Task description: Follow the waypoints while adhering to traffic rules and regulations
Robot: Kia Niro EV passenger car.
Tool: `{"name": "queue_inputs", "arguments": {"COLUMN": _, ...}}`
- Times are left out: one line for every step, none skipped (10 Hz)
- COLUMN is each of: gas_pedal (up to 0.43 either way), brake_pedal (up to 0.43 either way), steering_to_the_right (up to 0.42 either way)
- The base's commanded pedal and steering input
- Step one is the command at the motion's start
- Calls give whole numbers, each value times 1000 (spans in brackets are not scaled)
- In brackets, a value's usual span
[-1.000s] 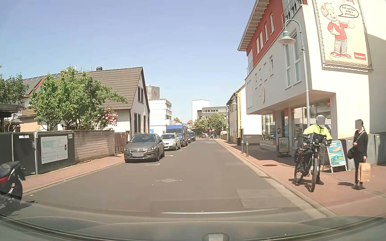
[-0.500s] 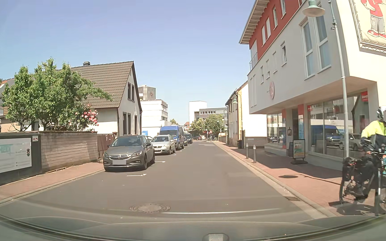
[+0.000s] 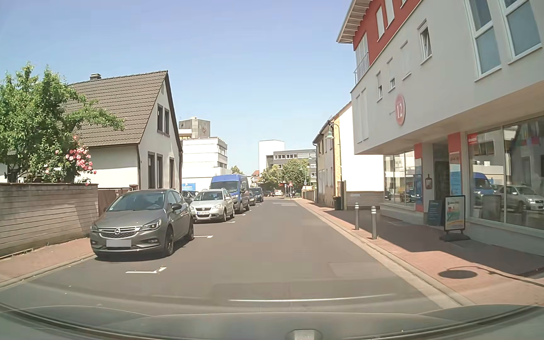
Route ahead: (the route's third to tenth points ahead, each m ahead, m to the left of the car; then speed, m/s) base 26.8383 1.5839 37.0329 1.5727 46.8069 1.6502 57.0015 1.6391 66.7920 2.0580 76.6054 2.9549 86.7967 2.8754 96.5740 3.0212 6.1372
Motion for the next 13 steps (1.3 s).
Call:
{"name": "queue_inputs", "arguments": {"gas_pedal": 39, "brake_pedal": 0, "steering_to_the_right": 25}}
{"name": "queue_inputs", "arguments": {"gas_pedal": 47, "brake_pedal": 0, "steering_to_the_right": 25}}
{"name": "queue_inputs", "arguments": {"gas_pedal": 47, "brake_pedal": 0, "steering_to_the_right": 24}}
{"name": "queue_inputs", "arguments": {"gas_pedal": 47, "brake_pedal": 0, "steering_to_the_right": 24}}
{"name": "queue_inputs", "arguments": {"gas_pedal": 47, "brake_pedal": 0, "steering_to_the_right": 24}}
{"name": "queue_inputs", "arguments": {"gas_pedal": 47, "brake_pedal": 0, "steering_to_the_right": 24}}
{"name": "queue_inputs", "arguments": {"gas_pedal": 47, "brake_pedal": 0, "steering_to_the_right": 23}}
{"name": "queue_inputs", "arguments": {"gas_pedal": 47, "brake_pedal": 0, "steering_to_the_right": 21}}
{"name": "queue_inputs", "arguments": {"gas_pedal": 47, "brake_pedal": 0, "steering_to_the_right": 18}}
{"name": "queue_inputs", "arguments": {"gas_pedal": 47, "brake_pedal": 0, "steering_to_the_right": 14}}
{"name": "queue_inputs", "arguments": {"gas_pedal": 59, "brake_pedal": 0, "steering_to_the_right": 13}}
{"name": "queue_inputs", "arguments": {"gas_pedal": 59, "brake_pedal": 0, "steering_to_the_right": 10}}
{"name": "queue_inputs", "arguments": {"gas_pedal": 59, "brake_pedal": 0, "steering_to_the_right": 2}}
